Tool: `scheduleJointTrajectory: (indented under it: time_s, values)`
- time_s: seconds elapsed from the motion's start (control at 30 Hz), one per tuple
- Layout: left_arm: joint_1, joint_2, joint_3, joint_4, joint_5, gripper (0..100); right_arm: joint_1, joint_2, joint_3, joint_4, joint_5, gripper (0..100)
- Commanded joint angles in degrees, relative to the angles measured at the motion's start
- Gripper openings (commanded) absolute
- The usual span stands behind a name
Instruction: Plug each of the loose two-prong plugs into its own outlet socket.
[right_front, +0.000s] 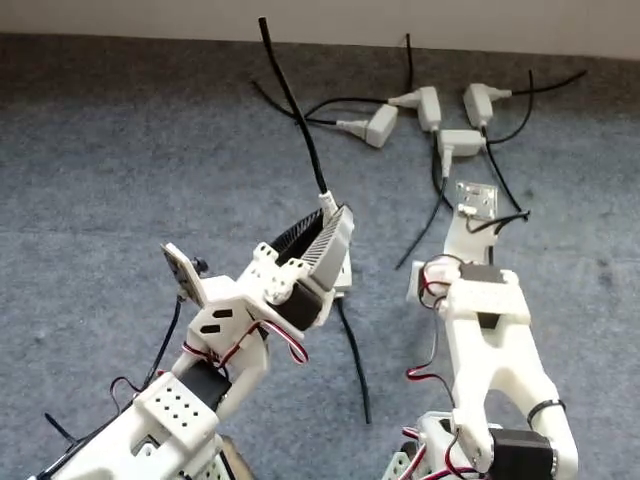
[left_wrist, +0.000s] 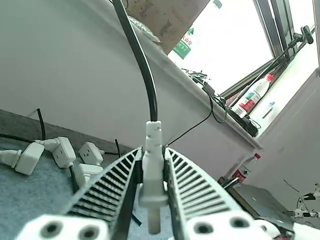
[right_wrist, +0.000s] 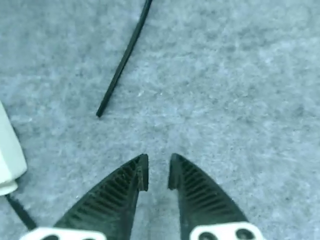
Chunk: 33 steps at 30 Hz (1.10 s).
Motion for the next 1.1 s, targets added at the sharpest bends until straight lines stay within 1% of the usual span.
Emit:
scheduleJointTrajectory:
  time_s: [0.0, 0.1, 0.2, 0.27, 0.37, 0.5, 0.57, 0.6, 0.67, 0.77, 0.83, 0.97, 1.07]
  values:
    - [0.5, 0.1, -3.1, -1.7, 7.5, 1, -2.0, -0.9, -5.7, 5.7, 0.8, 1.1]
    - [0.3, 0.1, -4.1, -1.4, 13.1, 1, -3.7, -1.0, -7.3, 9.2, 0.8, 1.1]
    - [0.2, 0.1, -4.3, -1.5, 13.5, 1, -5.4, -4.1, -7.3, 10.7, 0.8, 0.8]
    - [0.2, 0.1, -4.3, -1.5, 13.5, 1, -6.8, -9.8, -6.7, 10.9, 0.8, 0.8]
    - [0.2, 0.1, -4.3, -1.6, 13.7, 1, -9.0, -22.3, -0.6, 9.8, 1.0, 0.8]
    - [0.2, 0.4, -5.0, -1.7, 13.8, 1, -13.9, -40.7, 13.3, 5.3, 6.1, 0.8]
    - [0.2, 0.6, -5.1, -1.7, 13.8, 1, -14.4, -46.7, 18.9, 4.4, 6.1, 0.7]
    - [0.3, 0.6, -5.1, -1.7, 13.8, 1, -13.4, -48.1, 20.7, 4.2, 6.1, 0.7]
    - [0.7, 0.6, -5.1, -1.7, 13.8, 1, -11.6, -48.2, 21.5, 4.4, 6.1, 0.7]
    - [0.7, 0.6, -5.2, -1.7, 13.9, 1, -11.6, -45.4, 21.4, 4.4, 6.1, 0.7]
    - [0.7, 0.6, -5.2, -1.7, 13.9, 1, -13.8, -42.9, 21.2, 4.4, 6.0, 0.7]
    - [0.6, 0.7, -5.2, -1.6, 13.9, 1, -21.1, -40.4, 21.3, 4.4, 6.2, 0.7]
    - [0.3, 0.7, -5.2, -1.6, 13.9, 1, -24.3, -40.4, 21.6, 5.3, 6.4, 0.7]
